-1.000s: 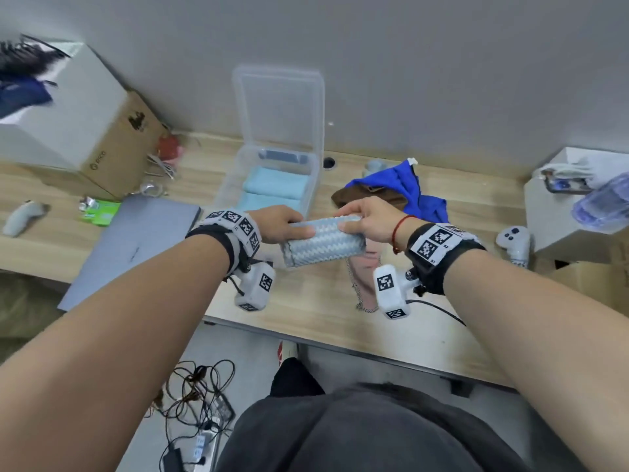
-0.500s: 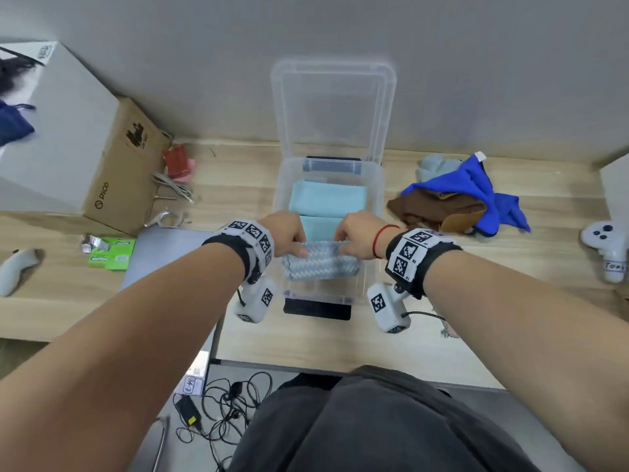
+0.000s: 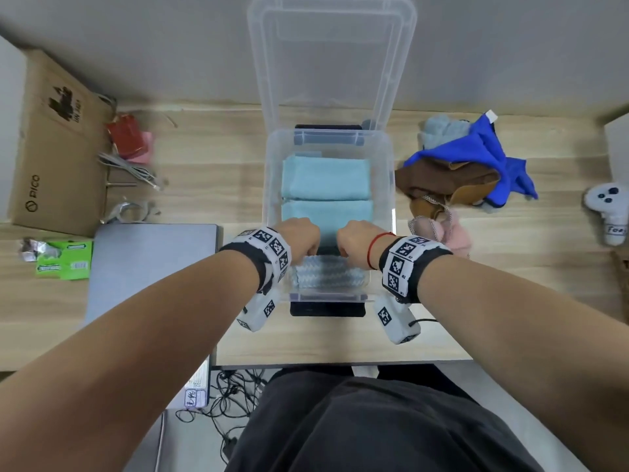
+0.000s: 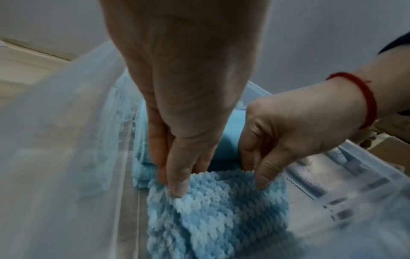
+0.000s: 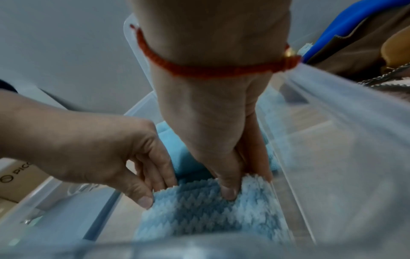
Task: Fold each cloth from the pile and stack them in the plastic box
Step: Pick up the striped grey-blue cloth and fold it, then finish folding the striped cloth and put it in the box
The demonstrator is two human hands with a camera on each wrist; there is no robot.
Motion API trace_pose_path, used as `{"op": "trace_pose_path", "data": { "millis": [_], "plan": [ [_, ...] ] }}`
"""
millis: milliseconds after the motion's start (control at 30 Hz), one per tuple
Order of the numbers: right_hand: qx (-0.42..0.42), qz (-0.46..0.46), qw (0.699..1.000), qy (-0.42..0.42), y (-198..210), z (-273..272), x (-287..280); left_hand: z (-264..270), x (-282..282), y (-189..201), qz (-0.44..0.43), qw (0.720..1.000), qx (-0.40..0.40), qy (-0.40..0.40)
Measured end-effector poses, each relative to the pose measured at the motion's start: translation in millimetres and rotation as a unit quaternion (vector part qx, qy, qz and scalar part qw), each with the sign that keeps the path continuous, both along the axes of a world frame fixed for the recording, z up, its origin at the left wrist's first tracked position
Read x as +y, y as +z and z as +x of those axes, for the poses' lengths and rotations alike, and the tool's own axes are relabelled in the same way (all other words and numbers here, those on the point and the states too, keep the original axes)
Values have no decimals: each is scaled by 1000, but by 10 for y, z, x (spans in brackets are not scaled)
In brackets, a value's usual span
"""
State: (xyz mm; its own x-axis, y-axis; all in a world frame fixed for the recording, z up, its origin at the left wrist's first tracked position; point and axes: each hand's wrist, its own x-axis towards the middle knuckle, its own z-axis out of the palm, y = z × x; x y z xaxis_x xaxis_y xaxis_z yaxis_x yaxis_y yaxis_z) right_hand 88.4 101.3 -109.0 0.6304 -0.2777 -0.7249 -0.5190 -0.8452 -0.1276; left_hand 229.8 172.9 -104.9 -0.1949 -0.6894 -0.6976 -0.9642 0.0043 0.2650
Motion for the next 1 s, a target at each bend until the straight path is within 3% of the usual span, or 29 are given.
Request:
{"op": "trace_pose_path", "data": {
  "millis": [200, 333, 500, 700, 867, 1000],
  "plan": [
    [10, -14, 1000, 4, -39, 78, -25, 74, -19, 42, -31, 997, 63, 38],
    [1, -20, 1000, 5, -24, 63, -19, 50, 59, 17, 21, 992, 119, 36],
    [-36, 40, 998, -18, -1, -6, -51, -17, 81, -62, 74, 995, 58, -26],
    [30, 92, 995, 14, 82, -50, -3, -61, 72, -24, 97, 994, 29, -36],
    [-60, 84, 994, -38, 373, -107, -152, -7, -54, 248, 60, 996, 59, 39],
    [-169, 56, 974, -140, 683, -251, -409, -75, -349, 559, -19, 995, 60, 79]
  ]
}}
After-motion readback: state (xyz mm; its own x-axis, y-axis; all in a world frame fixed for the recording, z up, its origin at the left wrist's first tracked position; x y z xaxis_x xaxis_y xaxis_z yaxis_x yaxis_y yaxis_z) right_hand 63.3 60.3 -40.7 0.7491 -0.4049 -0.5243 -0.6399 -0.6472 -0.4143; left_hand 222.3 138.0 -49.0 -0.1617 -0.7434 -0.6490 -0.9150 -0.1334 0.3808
